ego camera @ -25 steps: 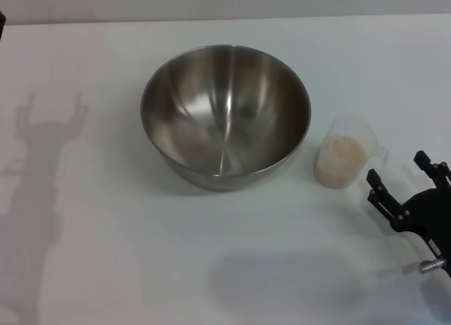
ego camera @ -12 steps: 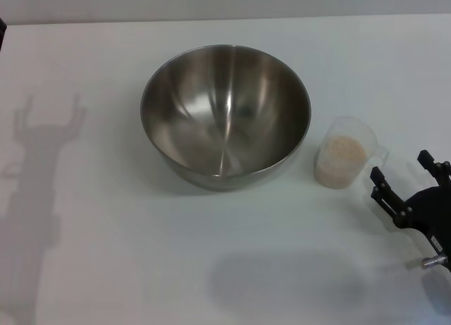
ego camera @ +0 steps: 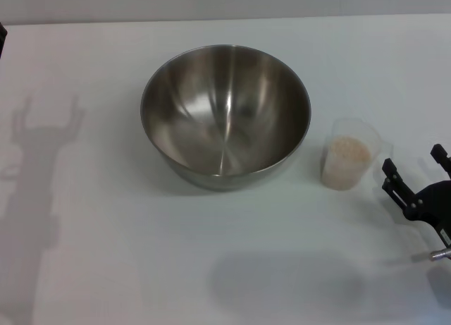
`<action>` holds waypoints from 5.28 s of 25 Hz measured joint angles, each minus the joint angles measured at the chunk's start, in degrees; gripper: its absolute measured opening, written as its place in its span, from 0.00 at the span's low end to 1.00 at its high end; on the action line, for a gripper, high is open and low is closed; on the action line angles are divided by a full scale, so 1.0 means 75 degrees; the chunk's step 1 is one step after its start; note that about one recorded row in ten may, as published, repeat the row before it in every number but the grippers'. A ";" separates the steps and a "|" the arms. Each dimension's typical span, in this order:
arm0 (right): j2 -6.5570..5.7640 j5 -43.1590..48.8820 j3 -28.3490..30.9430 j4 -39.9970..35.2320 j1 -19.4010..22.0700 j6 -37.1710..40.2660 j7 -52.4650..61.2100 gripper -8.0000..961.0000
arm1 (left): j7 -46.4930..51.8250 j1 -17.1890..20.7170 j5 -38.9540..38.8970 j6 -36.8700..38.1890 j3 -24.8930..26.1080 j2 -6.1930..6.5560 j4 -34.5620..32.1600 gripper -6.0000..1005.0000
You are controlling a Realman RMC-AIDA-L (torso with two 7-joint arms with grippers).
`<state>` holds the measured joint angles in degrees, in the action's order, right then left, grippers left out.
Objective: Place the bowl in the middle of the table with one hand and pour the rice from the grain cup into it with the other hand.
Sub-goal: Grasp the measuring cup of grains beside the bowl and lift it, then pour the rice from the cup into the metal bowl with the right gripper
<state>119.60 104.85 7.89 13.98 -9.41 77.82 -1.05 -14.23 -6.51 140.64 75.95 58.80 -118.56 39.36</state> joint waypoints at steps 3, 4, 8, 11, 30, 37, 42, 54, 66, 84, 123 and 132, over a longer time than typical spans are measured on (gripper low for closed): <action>0.0006 0.0000 0.0096 -0.0004 -0.0009 -0.0013 0.0000 0.87 | 0.0000 0.0001 -0.0002 -0.0001 0.0000 0.0000 -0.0040 0.83; 0.0006 0.0000 0.0133 -0.0001 -0.0014 -0.0020 0.0000 0.87 | 0.0000 0.0000 -0.0002 -0.0001 0.0000 0.0000 -0.0059 0.83; 0.0006 0.0000 0.0215 -0.0010 -0.0046 -0.0051 0.0000 0.87 | 0.0000 0.0004 -0.0002 -0.0001 0.0000 0.0000 -0.0106 0.83; 0.0005 0.0000 0.0265 -0.0028 -0.0097 -0.0070 0.0000 0.87 | 0.0000 0.0010 -0.0003 -0.0001 -0.0006 0.0000 -0.0142 0.83; -0.0006 0.0000 0.0574 -0.0048 -0.0461 -0.0656 0.0012 0.87 | -0.0001 0.0024 -0.0002 -0.0003 -0.0082 0.0000 -0.0199 0.83; -0.0011 0.0000 0.0577 -0.0048 -0.0536 -0.0662 0.0012 0.87 | 0.0000 -0.0005 -0.0002 -0.0005 -0.0107 0.0001 -0.0301 0.83; -0.0007 0.0000 0.0578 -0.0048 -0.0587 -0.0725 0.0011 0.85 | 0.0000 -0.0009 -0.0002 -0.0005 -0.0117 0.0000 -0.0306 0.83; 0.0014 0.0001 0.0577 -0.0047 -0.0646 -0.0769 0.0010 0.55 | 0.0048 -0.0049 -0.0002 -0.0005 -0.0133 -0.0001 -0.0379 0.83; 0.0026 0.0001 0.0683 -0.0021 -0.0562 -0.0429 -0.0043 0.03 | 0.0055 -0.0022 -0.0019 -0.0001 -0.0153 -0.0012 -0.0385 0.83; -0.0031 0.0001 0.1165 -0.0259 -0.1271 0.2684 -0.1801 0.01 | 0.0104 0.0012 -0.0062 -0.0068 -0.0357 -0.0032 -0.0630 0.83; 0.0006 0.1556 0.1164 0.1215 -0.3662 -0.0221 -1.2738 0.01 | 0.0387 0.0012 -0.0083 -0.0281 -0.0545 -0.0035 -0.1100 0.83; 0.0014 0.1597 0.1077 0.1297 -0.3639 -0.0810 -1.4073 0.01 | 0.0387 -0.0007 -0.0085 -0.0284 -0.0551 -0.0035 -0.1099 0.83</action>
<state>119.71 116.83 15.96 23.70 -36.70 71.75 -106.60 -11.34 -6.56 140.01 73.82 54.66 -118.82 31.11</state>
